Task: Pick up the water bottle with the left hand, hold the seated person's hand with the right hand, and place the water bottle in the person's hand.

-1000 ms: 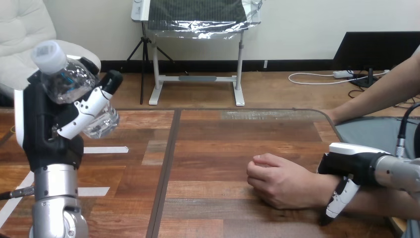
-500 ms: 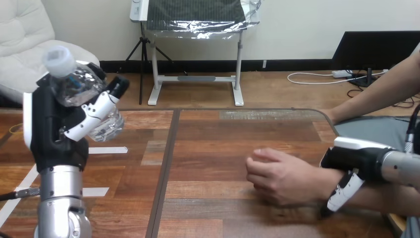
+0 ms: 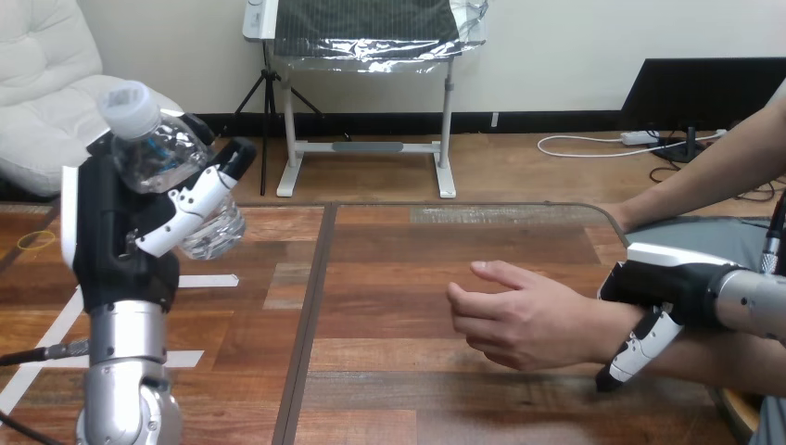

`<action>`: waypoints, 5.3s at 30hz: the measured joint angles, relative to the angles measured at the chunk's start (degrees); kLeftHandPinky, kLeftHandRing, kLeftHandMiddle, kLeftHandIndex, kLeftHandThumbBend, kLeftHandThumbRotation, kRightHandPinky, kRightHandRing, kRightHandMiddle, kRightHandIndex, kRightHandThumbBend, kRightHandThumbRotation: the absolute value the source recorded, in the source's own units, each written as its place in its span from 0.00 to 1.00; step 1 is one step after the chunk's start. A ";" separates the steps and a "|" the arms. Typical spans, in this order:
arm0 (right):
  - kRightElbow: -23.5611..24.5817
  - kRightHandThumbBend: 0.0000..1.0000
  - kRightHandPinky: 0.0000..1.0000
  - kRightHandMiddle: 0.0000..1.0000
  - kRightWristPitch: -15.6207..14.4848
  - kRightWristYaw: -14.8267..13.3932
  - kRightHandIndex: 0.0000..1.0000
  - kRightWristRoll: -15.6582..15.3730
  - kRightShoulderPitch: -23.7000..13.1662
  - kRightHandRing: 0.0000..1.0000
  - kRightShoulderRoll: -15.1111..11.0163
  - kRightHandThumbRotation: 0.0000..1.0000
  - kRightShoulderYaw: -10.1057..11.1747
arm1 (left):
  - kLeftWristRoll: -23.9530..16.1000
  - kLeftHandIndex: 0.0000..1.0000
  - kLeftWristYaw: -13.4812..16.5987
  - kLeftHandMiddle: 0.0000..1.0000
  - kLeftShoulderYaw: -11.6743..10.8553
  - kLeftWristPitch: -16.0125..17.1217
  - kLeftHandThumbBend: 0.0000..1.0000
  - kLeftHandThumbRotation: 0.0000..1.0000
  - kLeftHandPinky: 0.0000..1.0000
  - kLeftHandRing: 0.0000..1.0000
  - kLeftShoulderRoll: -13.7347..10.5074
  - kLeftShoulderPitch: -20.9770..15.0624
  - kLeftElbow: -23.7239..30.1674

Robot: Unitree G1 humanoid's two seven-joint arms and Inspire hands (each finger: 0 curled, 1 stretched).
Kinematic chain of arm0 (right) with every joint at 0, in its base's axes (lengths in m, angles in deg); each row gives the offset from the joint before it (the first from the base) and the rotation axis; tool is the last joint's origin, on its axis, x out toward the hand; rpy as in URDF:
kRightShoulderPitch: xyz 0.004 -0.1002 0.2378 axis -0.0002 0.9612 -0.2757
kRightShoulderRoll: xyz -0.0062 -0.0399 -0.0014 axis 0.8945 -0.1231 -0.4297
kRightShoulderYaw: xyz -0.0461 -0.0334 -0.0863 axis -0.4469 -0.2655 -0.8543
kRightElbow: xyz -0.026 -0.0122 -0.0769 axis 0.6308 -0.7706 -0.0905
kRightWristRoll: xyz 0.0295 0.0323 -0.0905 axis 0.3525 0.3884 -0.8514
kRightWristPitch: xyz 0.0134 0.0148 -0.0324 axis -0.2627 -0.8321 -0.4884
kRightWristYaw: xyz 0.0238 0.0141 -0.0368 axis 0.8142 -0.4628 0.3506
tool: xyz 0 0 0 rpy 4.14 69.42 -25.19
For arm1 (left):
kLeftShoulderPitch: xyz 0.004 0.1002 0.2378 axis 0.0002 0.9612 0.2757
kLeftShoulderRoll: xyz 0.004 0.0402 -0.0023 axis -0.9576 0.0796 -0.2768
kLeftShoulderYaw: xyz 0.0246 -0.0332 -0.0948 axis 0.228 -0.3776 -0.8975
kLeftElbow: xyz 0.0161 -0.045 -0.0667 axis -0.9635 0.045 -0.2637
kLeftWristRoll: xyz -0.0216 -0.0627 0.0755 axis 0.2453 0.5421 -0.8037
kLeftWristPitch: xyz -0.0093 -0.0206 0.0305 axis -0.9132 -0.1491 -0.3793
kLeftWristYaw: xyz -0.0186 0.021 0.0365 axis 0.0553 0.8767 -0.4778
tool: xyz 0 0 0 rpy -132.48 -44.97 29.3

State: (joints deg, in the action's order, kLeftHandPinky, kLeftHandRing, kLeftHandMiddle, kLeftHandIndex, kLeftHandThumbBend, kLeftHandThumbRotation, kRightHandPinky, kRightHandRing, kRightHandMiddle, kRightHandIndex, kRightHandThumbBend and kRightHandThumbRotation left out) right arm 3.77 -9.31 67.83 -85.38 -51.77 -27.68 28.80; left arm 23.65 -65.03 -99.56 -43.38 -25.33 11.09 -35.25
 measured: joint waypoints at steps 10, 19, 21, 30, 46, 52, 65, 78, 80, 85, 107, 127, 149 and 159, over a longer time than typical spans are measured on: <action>0.57 0.82 0.21 0.36 0.03 0.01 0.35 0.07 -0.24 0.29 -0.13 0.14 0.34 | 0.06 0.32 -0.18 0.25 0.31 0.02 0.60 0.00 0.13 0.18 0.23 -1.23 -1.66; 0.58 0.82 0.20 0.35 -0.43 0.33 0.36 0.02 -1.16 0.27 -0.13 0.13 0.34 | -0.58 0.32 -0.17 0.25 0.69 1.19 0.60 0.00 0.13 0.18 0.24 -1.99 -3.41; 0.58 0.82 0.19 0.34 -0.45 0.35 0.35 0.04 -1.37 0.27 -0.13 0.13 0.34 | -1.01 0.32 -0.11 0.25 0.81 1.48 0.60 0.00 0.13 0.18 0.24 -2.20 -3.87; 0.57 0.83 0.20 0.35 -0.24 0.36 0.37 0.07 -2.30 0.27 -0.13 0.12 0.33 | -1.85 0.32 -0.16 0.25 1.17 2.93 0.60 0.00 0.13 0.18 0.23 -3.19 -6.02; 0.29 0.85 0.28 0.43 -0.24 0.32 0.40 -0.21 -4.47 0.36 0.08 0.15 0.09 | -2.08 0.32 -1.21 0.25 1.77 5.60 0.60 0.00 0.14 0.19 0.24 -6.21 -12.65; -0.57 0.85 0.25 0.39 -0.08 0.19 0.39 -0.23 -5.35 0.32 0.40 0.16 -0.10 | -2.07 0.31 -1.75 0.25 2.12 7.05 0.60 0.00 0.14 0.19 0.41 -7.85 -16.55; -2.18 0.86 0.21 0.35 -1.04 0.01 0.36 -0.86 -7.71 0.28 2.91 0.15 -0.61 | -4.50 0.31 -1.12 0.26 3.41 8.19 0.59 0.00 0.15 0.20 2.09 -11.55 -23.75; -2.68 0.87 0.25 0.39 -1.85 0.00 0.39 -1.94 -10.17 0.32 5.85 0.17 -1.16 | -4.29 0.34 -2.82 0.30 4.67 9.49 0.62 0.00 0.18 0.23 4.59 -16.06 -33.26; -2.69 0.87 0.25 0.40 -1.88 0.00 0.40 -2.25 -10.57 0.33 6.31 0.18 -1.49 | -4.30 0.34 -3.01 0.30 4.78 9.80 0.63 0.00 0.19 0.24 4.94 -16.75 -34.89; -2.83 0.87 0.26 0.41 -2.07 0.00 0.41 -2.71 -11.49 0.34 7.27 0.19 -2.29 | -4.30 0.34 -3.23 0.31 5.00 10.63 0.66 0.00 0.20 0.25 5.84 -18.38 -38.61; -4.04 0.86 0.33 0.50 -4.27 -0.04 0.45 -4.52 -15.69 0.44 11.91 0.17 -4.08 | -4.17 0.36 -2.88 0.31 4.98 13.13 0.70 0.00 0.20 0.25 9.00 -23.72 -48.18; -4.15 0.88 0.24 0.38 -6.25 -0.24 0.37 -5.23 -17.88 0.32 14.76 0.19 -4.54 | -1.87 0.36 -3.99 0.30 4.01 14.97 0.66 0.00 0.19 0.23 10.02 -26.87 -49.65; -5.38 0.87 0.23 0.38 -6.22 -0.52 0.39 -6.07 -18.90 0.32 15.83 0.19 -4.93 | -1.53 0.36 -4.50 0.30 3.88 15.05 0.66 0.00 0.19 0.24 10.32 -27.81 -49.65; -5.53 0.88 0.24 0.39 -6.17 -0.52 0.38 -6.15 -18.90 0.33 15.88 0.19 -4.94 | -1.56 0.36 -4.85 0.31 3.89 15.04 0.68 0.00 0.20 0.25 10.44 -27.81 -49.65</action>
State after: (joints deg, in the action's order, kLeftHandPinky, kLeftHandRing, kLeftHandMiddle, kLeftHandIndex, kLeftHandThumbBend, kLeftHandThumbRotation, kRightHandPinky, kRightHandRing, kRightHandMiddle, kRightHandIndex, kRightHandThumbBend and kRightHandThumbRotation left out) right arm -1.76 -15.49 67.31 -91.54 -70.66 -11.80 23.86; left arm 22.08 -69.89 -95.66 -28.33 -14.89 -16.72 -84.89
